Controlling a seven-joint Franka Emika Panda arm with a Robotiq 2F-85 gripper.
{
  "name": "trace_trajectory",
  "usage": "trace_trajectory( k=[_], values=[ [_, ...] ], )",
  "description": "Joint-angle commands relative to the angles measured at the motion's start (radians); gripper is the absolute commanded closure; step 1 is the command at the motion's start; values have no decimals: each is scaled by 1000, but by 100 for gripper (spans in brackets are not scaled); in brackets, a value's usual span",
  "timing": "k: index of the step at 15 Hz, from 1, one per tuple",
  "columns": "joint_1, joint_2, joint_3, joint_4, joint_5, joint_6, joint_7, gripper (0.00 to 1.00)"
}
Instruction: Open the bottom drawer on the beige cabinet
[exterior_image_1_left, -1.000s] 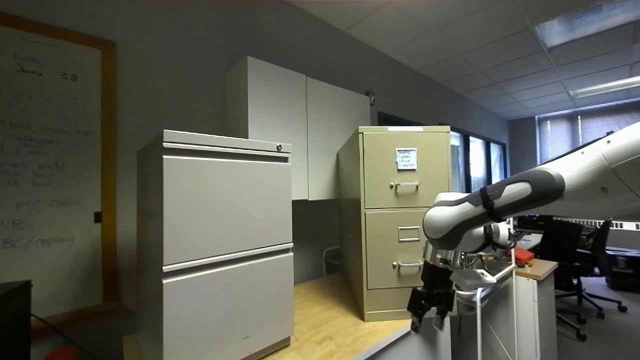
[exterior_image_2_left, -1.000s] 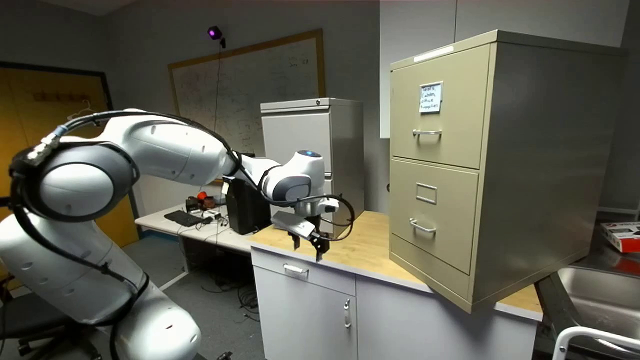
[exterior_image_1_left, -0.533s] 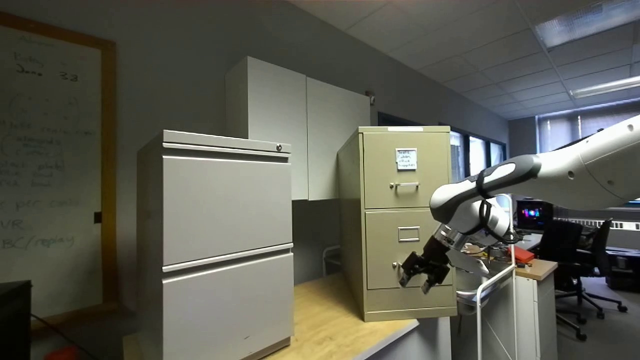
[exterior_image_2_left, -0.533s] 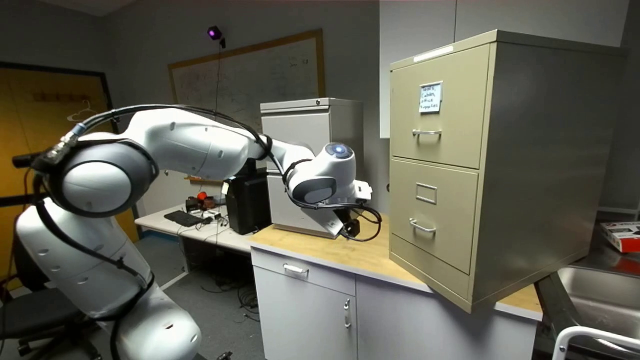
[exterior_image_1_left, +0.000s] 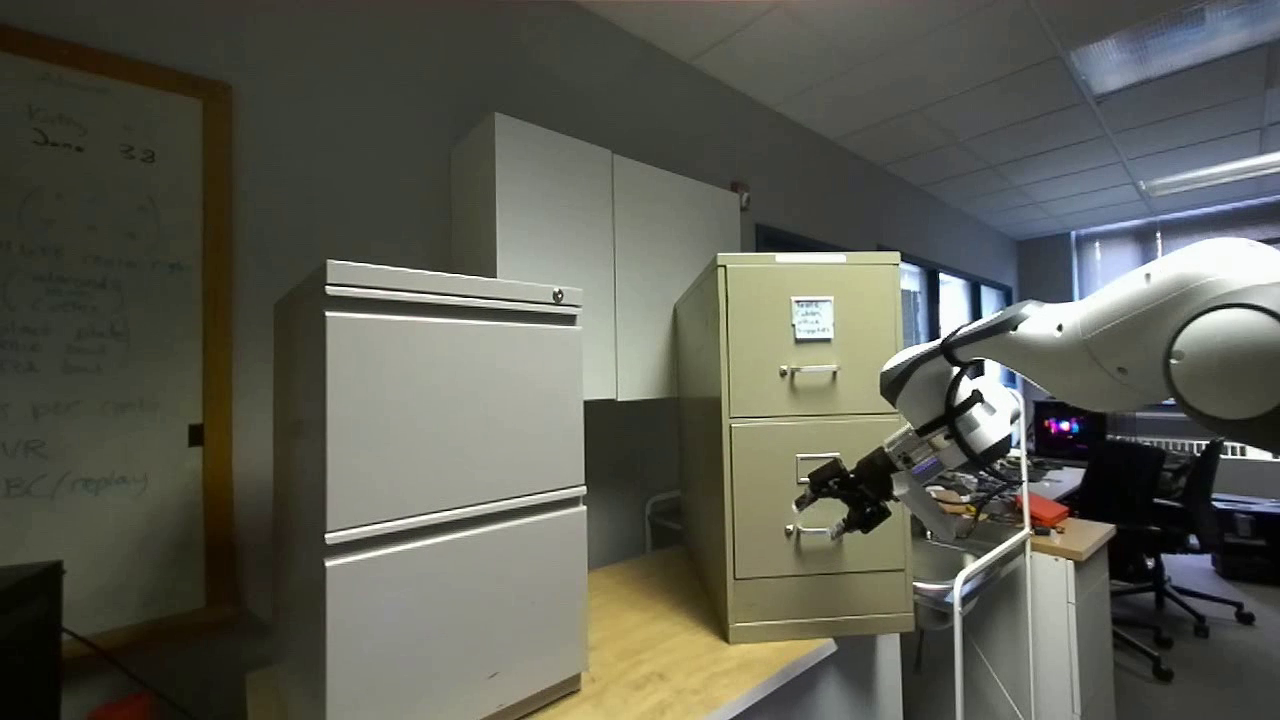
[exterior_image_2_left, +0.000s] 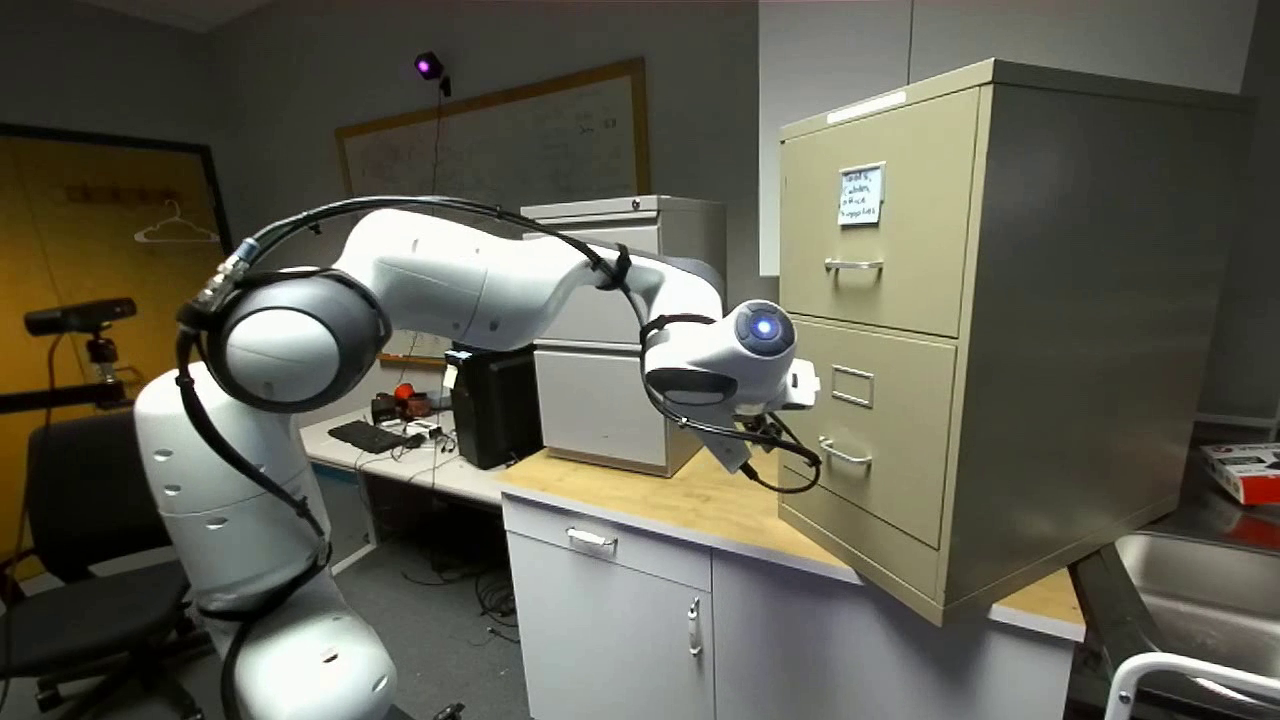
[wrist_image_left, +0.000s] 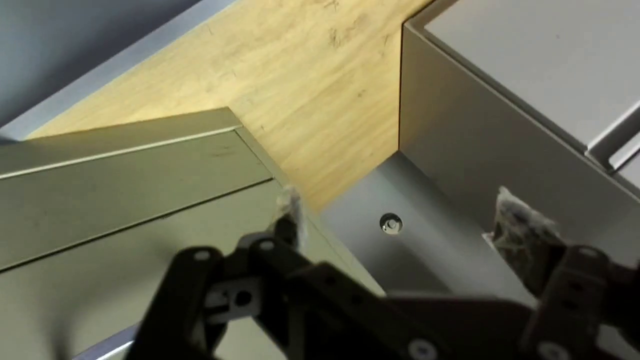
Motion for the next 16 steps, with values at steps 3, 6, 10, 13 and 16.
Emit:
trace_trajectory(
  k=[3, 6, 10, 13, 16],
  values=[
    [-157, 208, 23, 203, 243, -180, -56, 0],
    [-233, 296, 37, 264, 351, -258, -47, 0],
    [-306, 400, 57, 337, 434, -331, -11, 0],
    [-329, 449, 65, 380, 442, -335, 87, 0],
    [-321, 457, 63, 386, 412, -284, 290, 0]
  ],
)
